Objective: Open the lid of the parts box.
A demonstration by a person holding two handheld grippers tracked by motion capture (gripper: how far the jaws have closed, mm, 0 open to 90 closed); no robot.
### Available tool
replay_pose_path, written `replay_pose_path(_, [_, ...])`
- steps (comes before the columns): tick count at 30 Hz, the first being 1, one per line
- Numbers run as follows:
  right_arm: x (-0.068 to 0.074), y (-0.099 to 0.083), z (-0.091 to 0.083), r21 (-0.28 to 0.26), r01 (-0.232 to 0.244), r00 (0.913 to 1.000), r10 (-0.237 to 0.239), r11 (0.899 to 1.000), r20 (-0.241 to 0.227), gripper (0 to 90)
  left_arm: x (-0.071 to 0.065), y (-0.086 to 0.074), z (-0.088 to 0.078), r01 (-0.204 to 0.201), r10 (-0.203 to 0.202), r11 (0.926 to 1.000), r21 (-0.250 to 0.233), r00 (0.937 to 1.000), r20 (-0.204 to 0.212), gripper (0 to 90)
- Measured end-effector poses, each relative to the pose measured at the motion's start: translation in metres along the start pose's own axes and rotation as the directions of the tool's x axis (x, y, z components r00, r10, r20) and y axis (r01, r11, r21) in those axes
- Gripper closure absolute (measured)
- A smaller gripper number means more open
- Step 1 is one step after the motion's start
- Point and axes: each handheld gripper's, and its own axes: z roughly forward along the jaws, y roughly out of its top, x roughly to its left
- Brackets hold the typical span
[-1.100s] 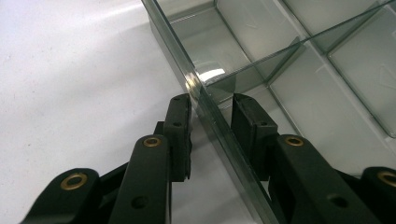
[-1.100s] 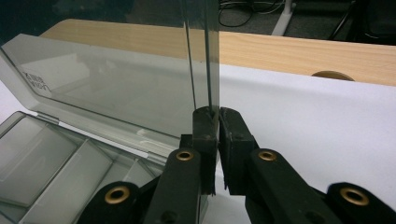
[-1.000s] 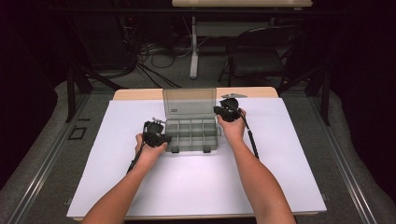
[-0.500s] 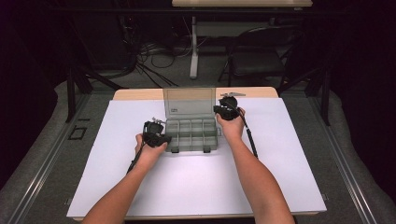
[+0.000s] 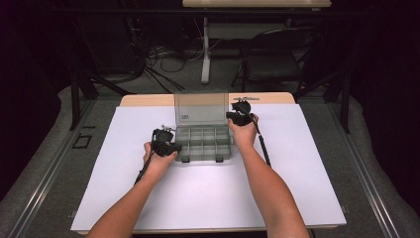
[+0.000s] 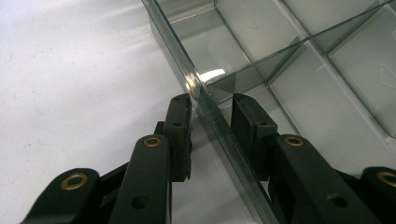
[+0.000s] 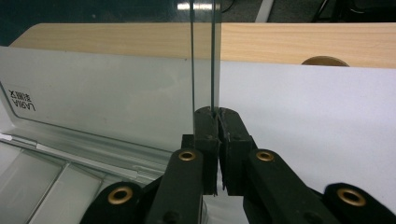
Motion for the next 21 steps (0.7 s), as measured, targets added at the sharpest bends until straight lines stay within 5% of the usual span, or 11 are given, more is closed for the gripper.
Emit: replay_pose_path(21, [0.0004, 0.0034, 0.0064, 0.030, -0.042, 0.9990, 0.041, 0.999, 0.016, 87.9, -0.0005, -0.0010, 0.0003, 0.014, -0.014, 0.9999, -0.008, 0.9999, 0.003, 69.1])
